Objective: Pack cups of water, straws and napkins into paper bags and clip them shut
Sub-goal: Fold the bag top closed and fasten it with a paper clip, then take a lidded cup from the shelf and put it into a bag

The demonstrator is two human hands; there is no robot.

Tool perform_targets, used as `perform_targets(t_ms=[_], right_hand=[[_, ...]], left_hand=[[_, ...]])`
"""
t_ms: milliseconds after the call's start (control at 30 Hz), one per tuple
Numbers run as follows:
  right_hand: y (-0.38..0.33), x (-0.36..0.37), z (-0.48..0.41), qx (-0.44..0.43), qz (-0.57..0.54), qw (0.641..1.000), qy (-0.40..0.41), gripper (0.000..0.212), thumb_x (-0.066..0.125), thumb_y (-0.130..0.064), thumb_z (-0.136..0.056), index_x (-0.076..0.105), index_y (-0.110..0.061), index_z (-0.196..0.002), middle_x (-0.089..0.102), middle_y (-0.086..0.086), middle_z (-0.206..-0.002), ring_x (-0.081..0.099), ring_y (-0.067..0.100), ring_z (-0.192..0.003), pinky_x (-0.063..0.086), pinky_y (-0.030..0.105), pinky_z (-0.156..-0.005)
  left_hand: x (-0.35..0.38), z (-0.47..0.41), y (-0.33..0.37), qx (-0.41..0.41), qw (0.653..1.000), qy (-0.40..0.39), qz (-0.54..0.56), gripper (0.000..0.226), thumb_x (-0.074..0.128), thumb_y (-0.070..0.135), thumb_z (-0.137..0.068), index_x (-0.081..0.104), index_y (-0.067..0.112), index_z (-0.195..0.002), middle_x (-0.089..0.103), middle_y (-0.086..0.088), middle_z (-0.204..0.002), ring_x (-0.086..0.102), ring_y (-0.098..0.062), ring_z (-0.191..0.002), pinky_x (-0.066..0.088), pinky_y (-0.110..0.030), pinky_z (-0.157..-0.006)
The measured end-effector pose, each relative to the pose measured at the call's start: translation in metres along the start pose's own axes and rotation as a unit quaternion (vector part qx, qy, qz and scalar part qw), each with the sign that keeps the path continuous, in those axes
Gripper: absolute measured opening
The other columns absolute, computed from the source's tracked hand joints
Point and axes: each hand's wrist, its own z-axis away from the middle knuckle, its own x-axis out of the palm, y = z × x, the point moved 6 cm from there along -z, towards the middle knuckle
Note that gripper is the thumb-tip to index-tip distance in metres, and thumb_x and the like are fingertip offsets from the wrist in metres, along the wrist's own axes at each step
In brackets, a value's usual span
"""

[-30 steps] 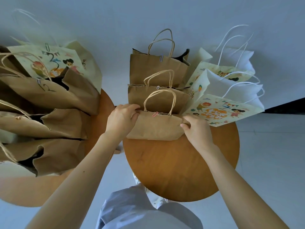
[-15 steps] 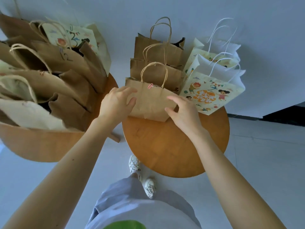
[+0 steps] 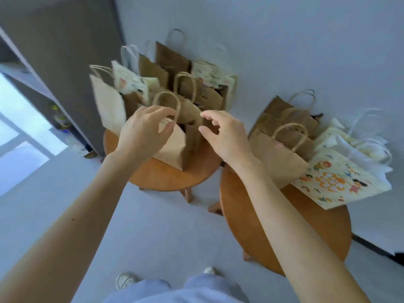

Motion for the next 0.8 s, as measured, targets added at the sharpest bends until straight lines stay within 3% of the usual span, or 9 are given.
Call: perform_targets(t_ms=[300,467,600,700,800], right_hand=[[-0.207,0.146,-0.087,-0.105,-0.061,0.992,-0.031,0.031,0.061,-0.017,-0.087,0.062,-0.014,-0.118,0.062,0.003,-0.117,0.055,0.016,-0.106,0.046,0.032,-0.093],[-0.295,0.211,-0.144,-0.158,-0.06,0.985,-0.045,0.029,0.063,-0.019,-0.086,0.064,-0.02,-0.115,0.063,-0.002,-0.114,0.052,0.006,-0.093,0.041,0.016,-0.084],[-0.352,0.269,-0.198,-0.207,-0.081,0.973,-0.066,0.029,0.063,-0.02,-0.087,0.063,-0.018,-0.116,0.063,-0.002,-0.114,0.055,0.007,-0.093,0.047,0.021,-0.083],[-0.386,0.314,-0.247,-0.225,-0.102,0.965,-0.085,0.03,0.063,-0.02,-0.087,0.062,-0.017,-0.117,0.062,-0.002,-0.115,0.052,0.004,-0.093,0.044,0.015,-0.083],[-0.42,0.348,-0.298,-0.229,-0.111,0.962,-0.099,0.03,0.063,-0.021,-0.087,0.062,-0.019,-0.117,0.062,-0.003,-0.116,0.054,0.007,-0.094,0.04,0.012,-0.079]], left_hand=[[-0.165,0.034,-0.207,-0.092,0.992,0.066,-0.056,0.026,0.055,0.021,-0.091,0.063,0.018,-0.116,0.065,-0.002,-0.109,0.055,-0.027,-0.1,0.044,-0.035,-0.075],[-0.231,0.034,-0.297,-0.138,0.983,0.101,-0.071,0.027,0.054,0.02,-0.092,0.062,0.018,-0.117,0.064,0.0,-0.116,0.055,-0.026,-0.105,0.042,-0.032,-0.077],[-0.269,0.021,-0.369,-0.172,0.973,0.121,-0.093,0.027,0.054,0.021,-0.093,0.062,0.018,-0.118,0.063,0.0,-0.12,0.056,-0.024,-0.107,0.041,-0.03,-0.08],[-0.291,0.005,-0.427,-0.196,0.966,0.127,-0.111,0.028,0.054,0.022,-0.092,0.062,0.018,-0.119,0.062,0.0,-0.121,0.055,-0.023,-0.11,0.037,-0.025,-0.082],[-0.318,-0.019,-0.478,-0.217,0.959,0.131,-0.129,0.028,0.054,0.023,-0.092,0.062,0.02,-0.119,0.062,0.001,-0.122,0.056,-0.023,-0.111,0.043,-0.032,-0.085]])
